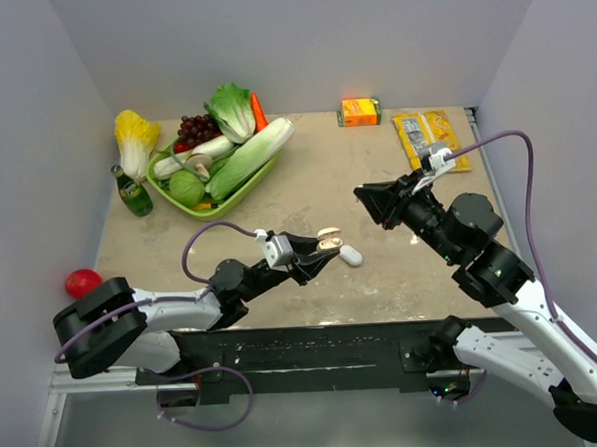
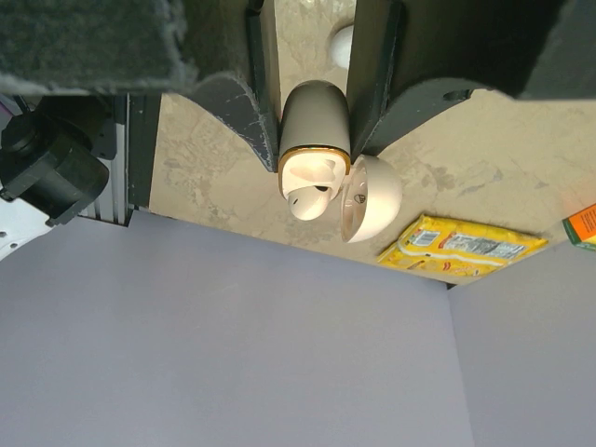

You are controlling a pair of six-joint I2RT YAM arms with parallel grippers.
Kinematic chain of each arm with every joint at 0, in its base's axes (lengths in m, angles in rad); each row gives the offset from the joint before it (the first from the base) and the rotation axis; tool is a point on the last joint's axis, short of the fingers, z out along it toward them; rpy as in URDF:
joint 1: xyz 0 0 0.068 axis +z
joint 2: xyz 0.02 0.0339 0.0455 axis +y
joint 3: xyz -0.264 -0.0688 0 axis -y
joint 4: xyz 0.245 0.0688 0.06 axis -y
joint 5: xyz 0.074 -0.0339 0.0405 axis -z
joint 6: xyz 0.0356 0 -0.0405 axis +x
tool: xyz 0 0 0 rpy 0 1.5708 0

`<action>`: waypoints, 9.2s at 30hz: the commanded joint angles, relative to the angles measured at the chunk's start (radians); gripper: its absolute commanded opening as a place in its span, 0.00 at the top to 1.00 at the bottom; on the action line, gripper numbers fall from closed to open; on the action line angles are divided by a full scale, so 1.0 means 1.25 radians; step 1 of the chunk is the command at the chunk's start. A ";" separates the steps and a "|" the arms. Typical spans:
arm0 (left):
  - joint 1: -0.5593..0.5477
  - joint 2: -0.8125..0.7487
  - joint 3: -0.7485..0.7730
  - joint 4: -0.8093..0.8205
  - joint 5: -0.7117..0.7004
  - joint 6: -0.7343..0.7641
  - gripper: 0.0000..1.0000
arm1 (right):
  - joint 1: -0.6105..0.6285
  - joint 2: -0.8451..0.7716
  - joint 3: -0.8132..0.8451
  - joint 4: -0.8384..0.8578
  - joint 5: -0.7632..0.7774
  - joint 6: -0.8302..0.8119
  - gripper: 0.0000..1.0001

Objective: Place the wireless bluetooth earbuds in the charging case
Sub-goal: Place the earbud in the charging case, then close the charging case, then place the charging case at the center of the board.

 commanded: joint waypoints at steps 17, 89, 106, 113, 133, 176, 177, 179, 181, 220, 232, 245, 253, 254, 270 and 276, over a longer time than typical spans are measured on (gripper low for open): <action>0.132 -0.040 0.110 0.498 0.041 0.044 1.00 | 0.057 0.211 0.170 0.262 0.045 -0.034 1.00; 0.210 -0.066 0.149 0.414 -0.074 -0.001 1.00 | 0.380 0.383 0.106 0.487 0.560 -0.169 1.00; 0.210 -0.072 0.153 0.382 -0.063 -0.032 1.00 | 0.380 0.417 0.108 0.503 0.557 -0.163 1.00; 0.210 -0.071 0.153 0.390 -0.073 -0.024 1.00 | 0.380 0.410 0.099 0.477 0.509 -0.176 1.00; 0.210 -0.061 0.153 0.405 -0.076 -0.012 1.00 | 0.380 0.387 0.106 0.408 0.487 -0.168 0.75; 0.210 -0.061 0.032 0.458 0.204 -0.116 1.00 | 0.198 0.378 0.370 -0.043 0.346 -0.126 0.57; 0.210 -0.064 0.027 0.455 0.216 -0.113 1.00 | 0.197 0.385 0.376 -0.073 0.329 -0.125 0.57; 0.210 -0.077 0.017 0.446 0.241 -0.102 1.00 | 0.196 0.413 0.398 -0.108 0.308 -0.119 0.57; 0.210 -0.095 0.017 0.411 0.259 -0.075 1.00 | 0.195 0.429 0.407 -0.154 0.273 -0.115 0.57; 0.210 -0.062 0.064 0.058 -0.099 -0.224 1.00 | 0.192 0.178 0.047 -0.044 0.441 0.024 0.54; 0.254 0.319 0.386 -0.408 -0.049 -0.400 1.00 | 0.192 0.163 -0.089 -0.055 0.415 0.072 0.47; 0.286 0.624 0.611 -0.680 0.019 -0.407 0.90 | 0.192 0.103 -0.133 -0.102 0.413 0.092 0.46; 0.298 0.621 0.591 -0.737 0.000 -0.410 0.55 | 0.192 0.102 -0.143 -0.102 0.407 0.094 0.45; 0.302 0.614 0.584 -0.746 -0.011 -0.411 0.52 | 0.192 0.104 -0.145 -0.105 0.407 0.095 0.45; 0.359 0.280 0.386 -0.841 -0.153 -0.415 0.00 | 0.192 0.101 -0.204 -0.072 0.441 0.118 0.43; 0.338 0.067 0.192 -0.750 -0.182 -0.514 0.00 | 0.191 0.079 -0.325 0.054 0.499 0.181 0.32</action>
